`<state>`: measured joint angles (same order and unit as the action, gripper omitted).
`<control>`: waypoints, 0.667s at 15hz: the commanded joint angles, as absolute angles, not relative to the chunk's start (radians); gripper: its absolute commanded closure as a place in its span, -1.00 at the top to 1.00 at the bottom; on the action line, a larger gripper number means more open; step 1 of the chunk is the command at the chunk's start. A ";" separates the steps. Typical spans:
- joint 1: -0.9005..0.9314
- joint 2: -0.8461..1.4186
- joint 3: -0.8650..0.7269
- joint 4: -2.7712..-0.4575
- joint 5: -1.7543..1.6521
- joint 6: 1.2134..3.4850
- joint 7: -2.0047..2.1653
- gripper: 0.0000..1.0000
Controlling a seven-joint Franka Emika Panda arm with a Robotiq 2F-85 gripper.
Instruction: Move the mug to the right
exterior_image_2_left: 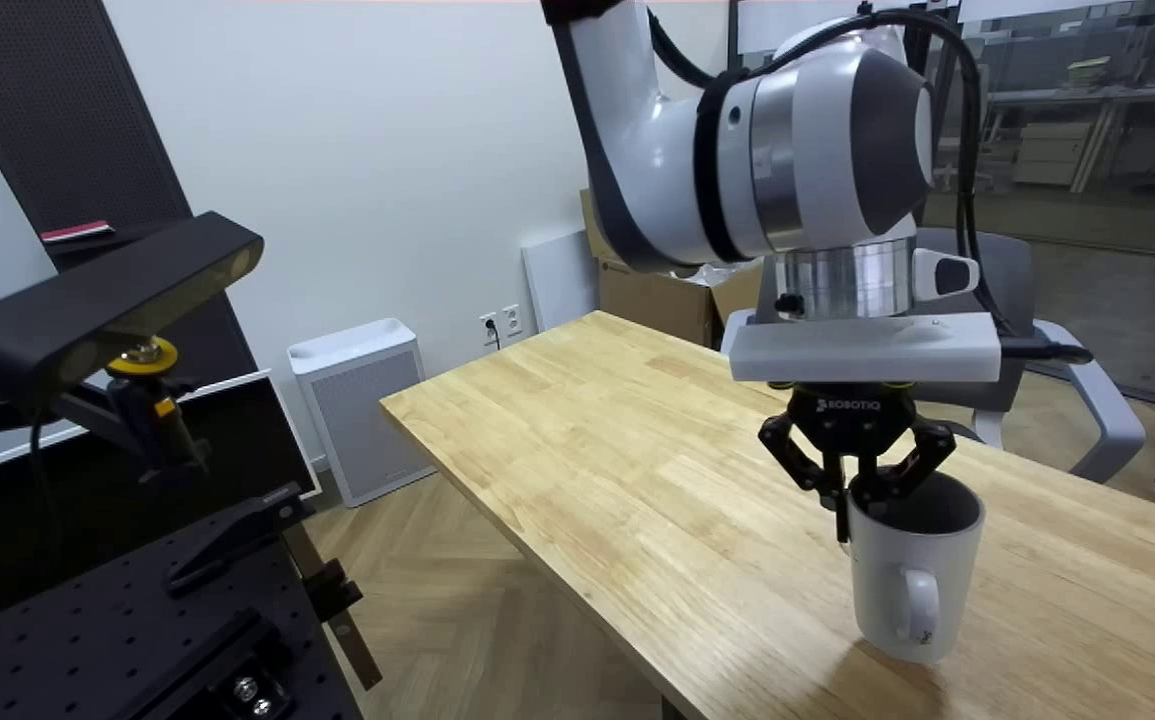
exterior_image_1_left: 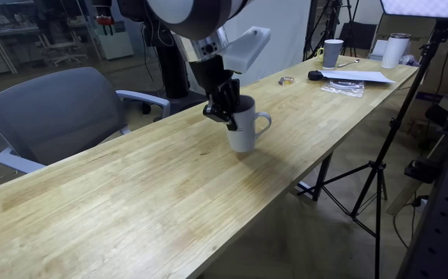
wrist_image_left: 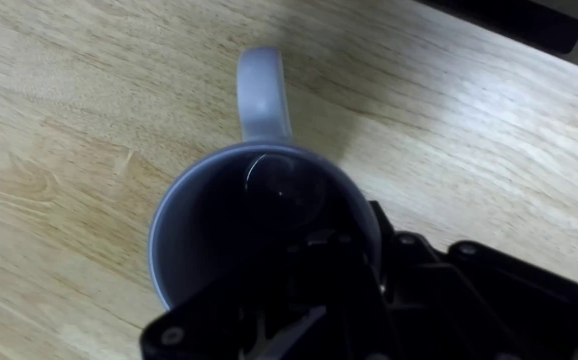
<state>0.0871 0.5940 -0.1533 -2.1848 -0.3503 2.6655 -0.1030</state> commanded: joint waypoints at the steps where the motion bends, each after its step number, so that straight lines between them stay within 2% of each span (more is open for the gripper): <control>1: 0.113 0.522 -0.196 -2.287 -0.400 2.803 -0.021 -0.95; 5: 0.092 0.511 -0.184 -2.341 -0.354 2.915 -0.048 -0.95; 10: 0.008 0.513 -0.091 -2.377 -0.245 2.967 -0.104 -0.95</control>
<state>0.0606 0.5611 -0.1449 -2.3319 -0.2932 2.9439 -0.0824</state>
